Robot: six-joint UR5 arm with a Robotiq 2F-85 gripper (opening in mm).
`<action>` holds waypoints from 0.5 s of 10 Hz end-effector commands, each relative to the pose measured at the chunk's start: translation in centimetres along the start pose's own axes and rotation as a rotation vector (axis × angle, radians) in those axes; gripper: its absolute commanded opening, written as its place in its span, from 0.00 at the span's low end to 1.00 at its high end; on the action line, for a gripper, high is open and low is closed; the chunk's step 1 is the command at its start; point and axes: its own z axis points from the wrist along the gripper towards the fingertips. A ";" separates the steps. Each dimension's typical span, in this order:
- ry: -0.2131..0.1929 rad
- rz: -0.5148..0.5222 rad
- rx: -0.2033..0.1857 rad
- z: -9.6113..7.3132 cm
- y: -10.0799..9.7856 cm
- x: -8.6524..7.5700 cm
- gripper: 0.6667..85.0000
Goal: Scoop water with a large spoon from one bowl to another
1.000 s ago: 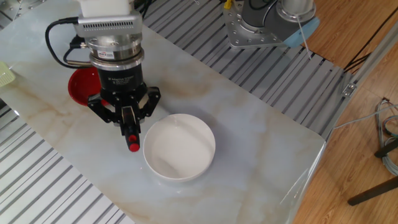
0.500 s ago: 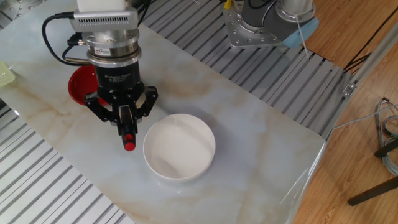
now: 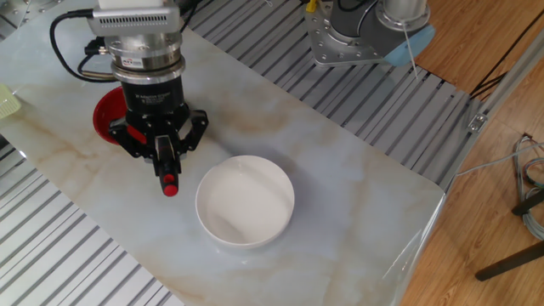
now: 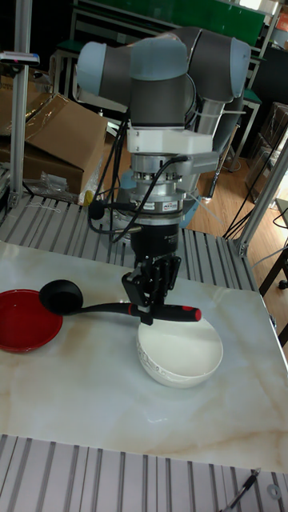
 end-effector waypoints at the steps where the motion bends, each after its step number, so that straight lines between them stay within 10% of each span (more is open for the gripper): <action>1: -0.001 -0.011 0.003 -0.3 -0.6 1.1 0.01; 5: -0.007 -0.018 0.017 -0.2 -1.3 1.2 0.01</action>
